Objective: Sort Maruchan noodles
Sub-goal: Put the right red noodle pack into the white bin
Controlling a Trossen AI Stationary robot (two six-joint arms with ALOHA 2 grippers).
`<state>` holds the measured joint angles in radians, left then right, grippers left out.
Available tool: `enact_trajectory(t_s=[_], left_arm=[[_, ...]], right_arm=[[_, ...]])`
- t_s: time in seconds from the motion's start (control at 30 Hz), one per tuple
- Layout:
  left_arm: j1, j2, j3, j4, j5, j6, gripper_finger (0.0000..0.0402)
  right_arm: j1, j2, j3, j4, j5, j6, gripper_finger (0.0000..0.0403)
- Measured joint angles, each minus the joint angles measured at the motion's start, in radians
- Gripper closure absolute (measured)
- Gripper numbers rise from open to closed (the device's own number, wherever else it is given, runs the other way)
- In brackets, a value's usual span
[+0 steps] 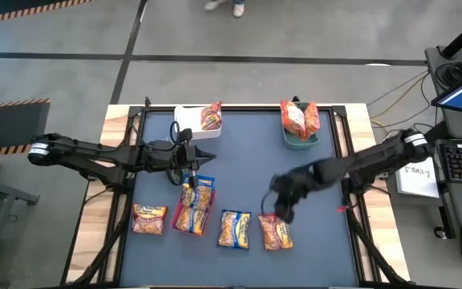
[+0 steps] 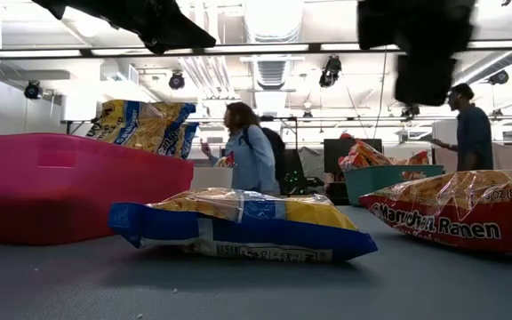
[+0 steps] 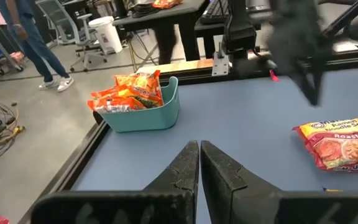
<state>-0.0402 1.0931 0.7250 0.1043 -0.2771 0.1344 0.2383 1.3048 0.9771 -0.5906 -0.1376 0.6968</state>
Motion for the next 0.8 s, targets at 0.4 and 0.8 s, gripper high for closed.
enact_trajectory(t_s=[0.4, 0.8], left_arm=[[0.000, 0.000, 0.000, 0.010, 0.000, -0.012, 0.0402], [0.000, 0.000, 0.000, 0.008, 0.000, -0.013, 0.0402]], right_arm=[[0.123, 0.227, 0.026, -0.002, -0.106, -0.019, 0.0394], [0.088, 0.303, 0.024, 0.104, -0.114, -0.120, 0.0394]])
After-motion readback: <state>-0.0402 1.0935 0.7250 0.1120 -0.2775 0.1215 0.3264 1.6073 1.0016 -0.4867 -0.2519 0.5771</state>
